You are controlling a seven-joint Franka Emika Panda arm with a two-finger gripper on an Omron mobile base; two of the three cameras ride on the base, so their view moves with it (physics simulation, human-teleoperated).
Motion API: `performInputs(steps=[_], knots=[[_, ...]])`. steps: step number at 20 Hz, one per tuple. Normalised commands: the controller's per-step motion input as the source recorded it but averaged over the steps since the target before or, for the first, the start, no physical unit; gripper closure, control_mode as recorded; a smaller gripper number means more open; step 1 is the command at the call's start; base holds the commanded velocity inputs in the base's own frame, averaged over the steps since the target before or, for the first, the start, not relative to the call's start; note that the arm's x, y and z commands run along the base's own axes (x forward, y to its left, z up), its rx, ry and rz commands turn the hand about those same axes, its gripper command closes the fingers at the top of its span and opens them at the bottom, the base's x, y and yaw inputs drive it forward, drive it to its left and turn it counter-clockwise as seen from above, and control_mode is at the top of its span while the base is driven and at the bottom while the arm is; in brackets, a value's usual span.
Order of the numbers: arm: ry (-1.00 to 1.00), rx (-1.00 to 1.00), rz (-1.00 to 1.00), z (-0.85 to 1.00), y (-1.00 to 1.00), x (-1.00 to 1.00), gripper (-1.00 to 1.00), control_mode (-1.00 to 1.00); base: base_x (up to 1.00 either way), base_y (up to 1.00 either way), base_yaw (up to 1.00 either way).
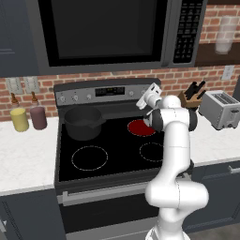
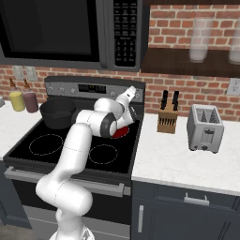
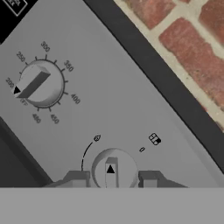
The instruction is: Turn off the rear right burner of the stove.
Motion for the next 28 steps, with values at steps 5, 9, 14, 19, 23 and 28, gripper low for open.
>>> performInputs(steps=[5,9,14,19,23,28], knots=[[0.03,0.01,0.0,0.0,0.0,0.1,1.0,-1.0,0.0,0.0,0.0],[0.0,0.05,0.0,0.1,0.0,0.07,1.0,-1.0,0.0,0.0,0.0],[0.0,0.13,-0.02,0.21,0.0,0.09,1.0,-1.0,0.0,0.0,0.0],[0.02,0.22,-0.04,0.28,0.0,0.08,1.0,-1.0,0.0,0.0,0.0],[0.04,0.3,-0.03,0.27,-0.04,0.13,1.0,-1.0,0.0,0.0,0.0],[0.04,0.34,-0.03,0.24,-0.09,0.13,1.0,-1.0,0.0,0.0,0.0]])
